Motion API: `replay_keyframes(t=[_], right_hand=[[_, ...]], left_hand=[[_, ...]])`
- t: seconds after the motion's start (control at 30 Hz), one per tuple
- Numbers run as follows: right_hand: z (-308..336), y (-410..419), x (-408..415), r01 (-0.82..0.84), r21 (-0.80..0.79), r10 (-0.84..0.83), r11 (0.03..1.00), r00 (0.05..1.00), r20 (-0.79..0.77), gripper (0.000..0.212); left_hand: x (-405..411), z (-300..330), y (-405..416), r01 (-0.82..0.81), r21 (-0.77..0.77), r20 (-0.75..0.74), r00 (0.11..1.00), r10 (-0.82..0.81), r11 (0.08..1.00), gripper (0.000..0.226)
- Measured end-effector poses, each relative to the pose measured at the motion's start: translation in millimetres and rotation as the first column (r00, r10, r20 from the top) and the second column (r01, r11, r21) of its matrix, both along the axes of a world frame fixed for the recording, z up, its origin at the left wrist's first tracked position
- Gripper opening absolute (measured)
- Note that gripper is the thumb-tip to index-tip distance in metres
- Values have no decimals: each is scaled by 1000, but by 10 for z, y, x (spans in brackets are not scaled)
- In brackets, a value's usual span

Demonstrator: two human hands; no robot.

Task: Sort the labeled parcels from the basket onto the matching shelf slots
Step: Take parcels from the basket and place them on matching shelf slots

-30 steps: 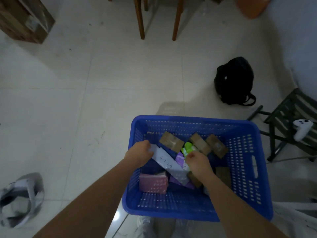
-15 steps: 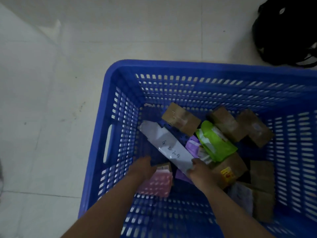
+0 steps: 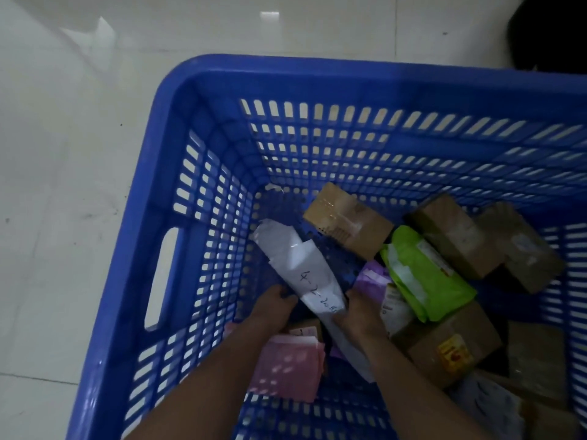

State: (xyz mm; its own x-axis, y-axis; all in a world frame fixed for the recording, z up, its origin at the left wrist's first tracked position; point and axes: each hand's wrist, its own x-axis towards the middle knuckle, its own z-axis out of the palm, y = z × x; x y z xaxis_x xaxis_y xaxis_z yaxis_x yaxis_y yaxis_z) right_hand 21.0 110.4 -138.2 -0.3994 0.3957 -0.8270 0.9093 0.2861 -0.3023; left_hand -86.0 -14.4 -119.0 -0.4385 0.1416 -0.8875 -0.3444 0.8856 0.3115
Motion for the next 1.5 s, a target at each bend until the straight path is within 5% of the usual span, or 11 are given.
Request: replay_keyframes(t=[0.2, 0.33, 0.5, 0.73, 0.83, 0.97, 1.07, 1.2, 1.33, 1.5], right_hand=[[153, 34, 87, 159, -154, -169, 975, 984, -55, 26], [399, 70, 134, 296, -269, -315, 916, 949, -28, 11], [914, 175, 194, 313, -397, -335, 863, 942, 15, 30], [2251, 491, 116, 147, -416, -193, 898, 978, -72, 23], [3063, 734, -50, 121, -418, -184, 900, 976, -114, 21], [4324, 1059, -344, 120, -255, -186, 959, 950, -251, 16], [5277, 1343, -521, 341, -76, -341, 937, 845, -413, 40], [6743, 1710, -683, 505, -116, -477, 856, 682, -554, 88], [8303, 1914, -898, 540, -288, -561, 791, 451, -694, 76], [10201, 1946, -1099, 309, -503, -568, 807, 173, -805, 41]], left_hand=[[114, 130, 175, -242, 82, 173, 959, 225, 967, 30], [139, 303, 171, -250, 66, 117, 963, 241, 966, 25], [129, 754, 120, -443, 114, 139, 894, 427, 889, 32], [-25, 1951, 254, -678, 300, 288, 735, 613, 671, 31], [-207, 2657, 391, -679, 348, 278, 733, 621, 646, 37], [-560, 3853, 648, -680, 506, 286, 712, 641, 530, 37], [-923, 4945, 851, -658, 631, 283, 688, 668, 410, 38], [-1442, 6651, 1092, -576, 787, 307, 675, 671, 220, 39], [-1738, 8333, 1294, -445, 890, 292, 723, 626, 98, 37], [-1659, 10094, 1429, -269, 956, 294, 830, 475, -120, 54]])
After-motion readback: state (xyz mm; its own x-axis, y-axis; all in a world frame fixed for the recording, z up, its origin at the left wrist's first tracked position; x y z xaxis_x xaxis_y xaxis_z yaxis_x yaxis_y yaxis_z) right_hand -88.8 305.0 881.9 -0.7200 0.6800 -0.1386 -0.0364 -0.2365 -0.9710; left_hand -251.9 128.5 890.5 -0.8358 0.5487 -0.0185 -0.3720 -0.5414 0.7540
